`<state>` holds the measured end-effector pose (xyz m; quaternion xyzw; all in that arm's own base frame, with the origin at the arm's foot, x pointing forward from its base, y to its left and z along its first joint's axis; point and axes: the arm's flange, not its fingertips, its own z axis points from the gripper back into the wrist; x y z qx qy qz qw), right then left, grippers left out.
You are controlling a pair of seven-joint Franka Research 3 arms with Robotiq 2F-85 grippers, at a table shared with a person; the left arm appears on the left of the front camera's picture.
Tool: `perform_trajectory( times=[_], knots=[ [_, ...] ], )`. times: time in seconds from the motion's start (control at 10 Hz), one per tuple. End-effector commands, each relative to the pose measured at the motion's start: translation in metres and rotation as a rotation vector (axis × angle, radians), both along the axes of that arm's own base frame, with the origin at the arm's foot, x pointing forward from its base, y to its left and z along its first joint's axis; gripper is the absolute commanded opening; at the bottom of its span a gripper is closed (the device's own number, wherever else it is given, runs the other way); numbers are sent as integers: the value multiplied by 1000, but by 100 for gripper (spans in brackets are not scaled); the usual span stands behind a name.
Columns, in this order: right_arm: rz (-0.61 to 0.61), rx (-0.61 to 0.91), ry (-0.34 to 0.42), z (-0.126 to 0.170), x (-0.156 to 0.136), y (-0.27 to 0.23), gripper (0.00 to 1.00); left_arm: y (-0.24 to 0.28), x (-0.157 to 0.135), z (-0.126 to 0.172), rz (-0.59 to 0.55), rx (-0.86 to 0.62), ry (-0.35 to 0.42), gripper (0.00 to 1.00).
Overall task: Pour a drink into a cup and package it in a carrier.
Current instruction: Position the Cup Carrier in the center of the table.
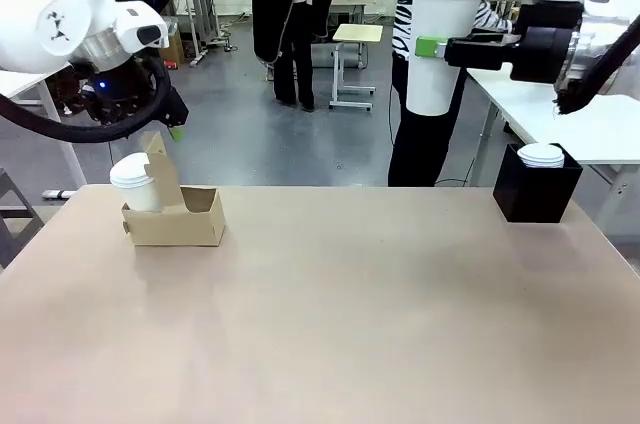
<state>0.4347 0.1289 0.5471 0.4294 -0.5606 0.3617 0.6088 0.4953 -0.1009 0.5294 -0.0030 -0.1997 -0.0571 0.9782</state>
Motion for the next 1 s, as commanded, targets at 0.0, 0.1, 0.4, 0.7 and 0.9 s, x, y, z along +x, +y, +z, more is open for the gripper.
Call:
perform_trajectory(
  times=[0.0,0.1,0.4,0.7,0.9],
  knots=[
    [-14,3,-3,6,4,4,81,-1,17,-4,44,20,19,100],
    [-14,3,-3,6,4,4,81,1,22,-8,50,25,18,100],
    [-14,3,-3,6,4,4,81,3,30,-11,62,59,24,0],
    [-14,3,-3,6,4,4,81,6,37,-20,67,67,47,14],
    [-14,3,-3,6,4,4,81,5,40,-24,63,65,57,0]
  ],
)
